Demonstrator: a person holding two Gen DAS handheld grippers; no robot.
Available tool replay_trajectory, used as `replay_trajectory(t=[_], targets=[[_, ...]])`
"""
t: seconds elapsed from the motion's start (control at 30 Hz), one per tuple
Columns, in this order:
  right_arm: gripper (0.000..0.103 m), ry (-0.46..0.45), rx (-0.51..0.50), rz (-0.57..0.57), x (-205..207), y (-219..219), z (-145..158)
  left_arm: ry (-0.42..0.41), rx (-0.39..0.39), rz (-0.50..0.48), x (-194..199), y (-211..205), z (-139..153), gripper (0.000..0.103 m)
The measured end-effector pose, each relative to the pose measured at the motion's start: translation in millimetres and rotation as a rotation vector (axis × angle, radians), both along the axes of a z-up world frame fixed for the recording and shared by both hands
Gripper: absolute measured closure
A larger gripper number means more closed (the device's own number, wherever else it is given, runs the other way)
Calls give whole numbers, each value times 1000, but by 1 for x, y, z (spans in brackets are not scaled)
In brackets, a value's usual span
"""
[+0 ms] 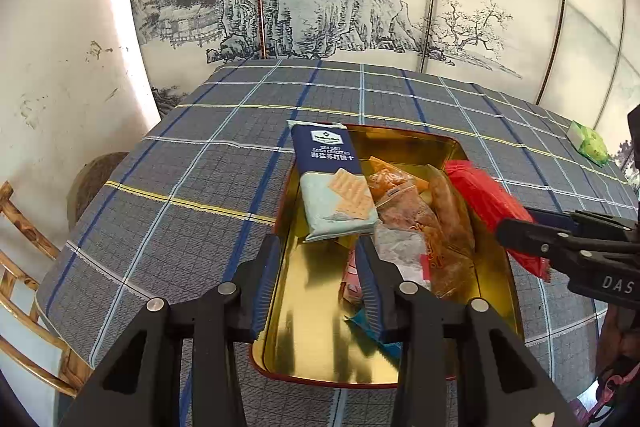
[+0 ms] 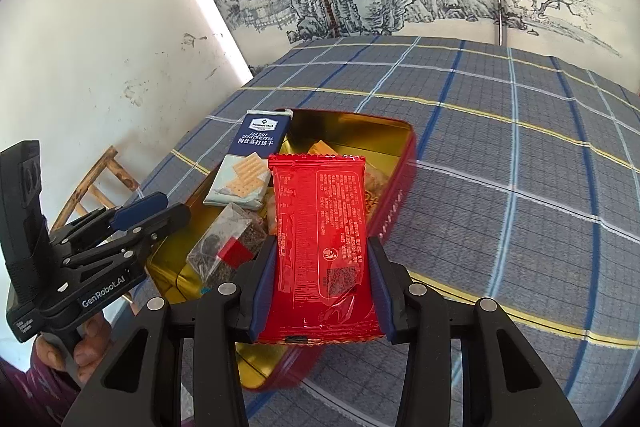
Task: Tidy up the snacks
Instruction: 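Carry the red packet over the tin and release it with the right gripper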
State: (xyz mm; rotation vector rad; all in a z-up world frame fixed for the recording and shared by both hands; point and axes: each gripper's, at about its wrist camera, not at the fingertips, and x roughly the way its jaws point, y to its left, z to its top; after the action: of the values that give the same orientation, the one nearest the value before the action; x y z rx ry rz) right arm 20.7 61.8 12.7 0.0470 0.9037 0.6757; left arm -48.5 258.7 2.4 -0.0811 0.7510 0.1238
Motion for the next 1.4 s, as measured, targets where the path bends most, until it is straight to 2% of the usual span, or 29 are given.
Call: replay_trajectory(t=[0.67,0.9,1.4], targets=[[59,29,-14,11,21,55,-5,-9,7,65,-5,32,0,58],[58,47,-10,-5,21,58,-12,-12,10,71,-7,33,-1,55],[52,-33,40,4,2,56,4,-23,25,77,-10,35,-2,45]])
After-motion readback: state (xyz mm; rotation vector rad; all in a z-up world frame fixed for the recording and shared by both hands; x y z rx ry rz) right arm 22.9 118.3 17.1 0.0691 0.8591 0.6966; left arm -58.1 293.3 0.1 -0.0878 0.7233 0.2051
